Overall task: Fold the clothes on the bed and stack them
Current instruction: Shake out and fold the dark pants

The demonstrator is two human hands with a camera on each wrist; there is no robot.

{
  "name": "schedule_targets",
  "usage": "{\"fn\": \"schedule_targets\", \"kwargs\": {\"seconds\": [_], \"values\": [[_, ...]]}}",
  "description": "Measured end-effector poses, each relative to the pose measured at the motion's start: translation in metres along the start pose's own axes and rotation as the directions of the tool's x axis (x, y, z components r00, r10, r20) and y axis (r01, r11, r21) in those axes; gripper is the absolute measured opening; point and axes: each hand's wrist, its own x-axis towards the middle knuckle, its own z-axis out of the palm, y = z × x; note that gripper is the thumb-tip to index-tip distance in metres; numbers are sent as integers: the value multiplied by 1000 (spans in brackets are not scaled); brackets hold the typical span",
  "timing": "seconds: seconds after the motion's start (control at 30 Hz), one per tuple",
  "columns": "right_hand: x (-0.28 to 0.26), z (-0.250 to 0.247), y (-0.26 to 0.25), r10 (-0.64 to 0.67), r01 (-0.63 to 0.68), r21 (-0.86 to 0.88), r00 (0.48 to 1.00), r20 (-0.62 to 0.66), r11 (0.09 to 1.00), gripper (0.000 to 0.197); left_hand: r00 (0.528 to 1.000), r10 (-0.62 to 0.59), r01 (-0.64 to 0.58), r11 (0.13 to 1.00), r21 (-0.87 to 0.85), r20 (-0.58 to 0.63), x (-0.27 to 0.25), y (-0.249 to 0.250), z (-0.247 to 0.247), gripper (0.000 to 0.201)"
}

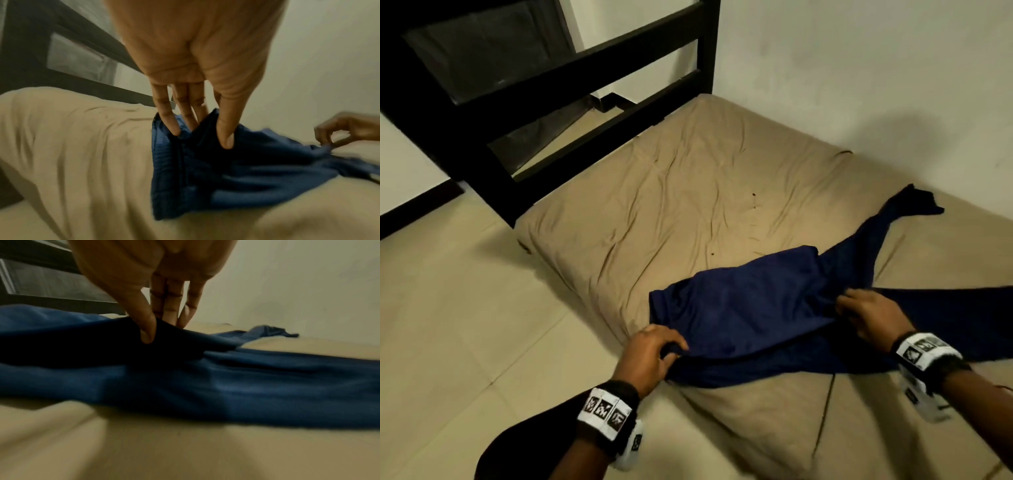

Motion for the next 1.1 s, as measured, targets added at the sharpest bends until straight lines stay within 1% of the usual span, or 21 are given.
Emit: {"fn": "schedule_targets", "kwargs": {"seconds": [0.03, 0.1, 0.17, 0.23, 0.3, 0.37, 0.47, 0.53, 0.63, 0.7, 0.73, 0.77, 0.8, 0.83, 0.87, 0.9, 0.97, 1.0, 1.03, 1.07, 1.1], "values": [[-15, 15, -3, 49, -48, -9, 998, 28, 999, 33, 998, -25, 19, 996, 89, 64, -5, -1, 8, 36], [-35, 40, -9, 188, -190, 46, 981, 42, 981, 33, 982, -96, 47, 957, 286, 160, -9, 2, 20, 25], [-46, 53, -21, 292, -296, 92, 955, 53, 951, 33, 971, -156, 72, 914, 399, 183, -8, 7, 25, 25], [-52, 57, -31, 341, -351, 123, 935, 99, 928, 31, 966, -182, 87, 895, 438, 181, -8, 8, 31, 35], [-56, 54, -33, 342, -353, 137, 934, 98, 925, 29, 976, -153, 59, 870, 490, 154, -10, 8, 36, 51], [-54, 45, -31, 322, -325, 131, 946, 46, 937, 29, 988, -98, 26, 867, 498, 120, -11, 8, 37, 55], [-58, 40, -32, 260, -257, 109, 965, -14, 960, 29, 998, -13, -20, 867, 497, 61, -13, 5, 36, 48], [-63, 48, -34, 279, -283, 83, 959, 52, 956, 31, 993, -64, 6, 864, 504, 97, -17, -2, 43, 48], [-63, 59, -39, 416, -432, 97, 897, 152, 896, 30, 974, -157, 51, 857, 514, 165, -24, -6, 57, 49], [-58, 60, -53, 461, -474, 77, 876, 143, 877, 32, 961, -251, 177, 883, 434, 118, -26, -9, 61, 43], [-55, 58, -64, 446, -453, 48, 888, 111, 890, 37, 951, -300, 258, 899, 353, 70, -26, -8, 59, 43], [-52, 57, -79, 402, -405, 36, 912, 81, 913, 45, 935, -355, 350, 911, 218, -20, -25, -6, 57, 45], [-50, 57, -96, 333, -336, 46, 941, 54, 941, 52, 899, -417, 428, 901, 67, -131, -23, -4, 54, 44], [-49, 59, -116, 252, -254, 73, 967, 36, 964, 57, 846, -482, 483, 874, -55, -228, -18, -4, 52, 40], [-48, 64, -136, 165, -168, 110, 986, 33, 980, 62, 787, -558, 536, 829, -159, -264, -12, -3, 52, 34], [-46, 69, -157, 80, -86, 141, 996, 46, 986, 66, 725, -650, 595, 758, -268, -229, -4, -2, 53, 35], [-40, 82, -188, -43, 33, 136, 997, 68, 990, 73, 598, -795, 674, 567, -474, -101, 10, -4, 56, 55], [-36, 88, -197, -71, 61, 113, 994, 82, 992, 74, 546, -833, 698, 510, -502, -88, 13, -7, 59, 59], [-32, 91, -204, -60, 51, 101, 994, 93, 994, 72, 527, -844, 727, 507, -462, -97, 15, -9, 60, 59], [-28, 92, -208, -32, 23, 92, 995, 90, 995, 70, 537, -836, 752, 536, -383, -114, 15, -12, 63, 57], [-25, 92, -209, -12, 6, 73, 996, 89, 997, 69, 568, -811, 756, 581, -301, -140, 15, -12, 67, 55]]}}
